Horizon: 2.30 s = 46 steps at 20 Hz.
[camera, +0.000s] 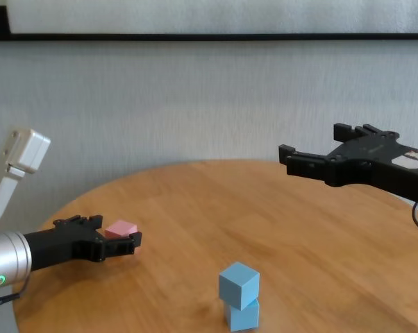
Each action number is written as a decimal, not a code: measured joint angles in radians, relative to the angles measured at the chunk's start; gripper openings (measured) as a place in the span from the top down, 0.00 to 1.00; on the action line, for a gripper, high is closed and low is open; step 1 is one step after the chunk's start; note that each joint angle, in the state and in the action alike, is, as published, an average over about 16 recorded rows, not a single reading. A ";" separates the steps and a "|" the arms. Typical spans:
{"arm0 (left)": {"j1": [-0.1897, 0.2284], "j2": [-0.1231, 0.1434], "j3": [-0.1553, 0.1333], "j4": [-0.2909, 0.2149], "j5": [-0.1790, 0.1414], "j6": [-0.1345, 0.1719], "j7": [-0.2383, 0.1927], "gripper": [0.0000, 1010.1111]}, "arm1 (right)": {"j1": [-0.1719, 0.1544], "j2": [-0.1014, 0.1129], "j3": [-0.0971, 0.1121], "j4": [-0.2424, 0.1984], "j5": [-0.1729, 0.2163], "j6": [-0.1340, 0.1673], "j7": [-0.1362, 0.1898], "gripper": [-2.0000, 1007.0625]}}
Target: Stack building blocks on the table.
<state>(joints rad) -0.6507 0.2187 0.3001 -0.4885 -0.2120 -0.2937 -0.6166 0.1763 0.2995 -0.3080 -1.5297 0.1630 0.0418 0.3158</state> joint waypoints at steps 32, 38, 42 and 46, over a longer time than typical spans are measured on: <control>0.015 -0.003 -0.014 -0.001 -0.015 0.008 -0.013 0.55 | 0.000 0.000 0.000 0.000 0.000 0.000 0.000 0.00; 0.033 0.004 -0.012 -0.041 -0.014 0.019 -0.011 0.61 | 0.000 0.000 0.000 0.000 0.000 0.000 0.000 0.00; 0.069 0.020 -0.001 -0.118 -0.011 0.042 -0.014 0.61 | 0.000 0.000 0.000 0.000 0.000 0.000 0.000 0.00; 0.115 0.041 0.013 -0.215 -0.007 0.071 -0.016 0.61 | 0.000 0.000 0.000 0.000 0.000 0.000 0.000 0.00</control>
<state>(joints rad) -0.5356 0.2594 0.3130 -0.7033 -0.2194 -0.2225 -0.6325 0.1763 0.2995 -0.3080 -1.5297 0.1630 0.0418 0.3158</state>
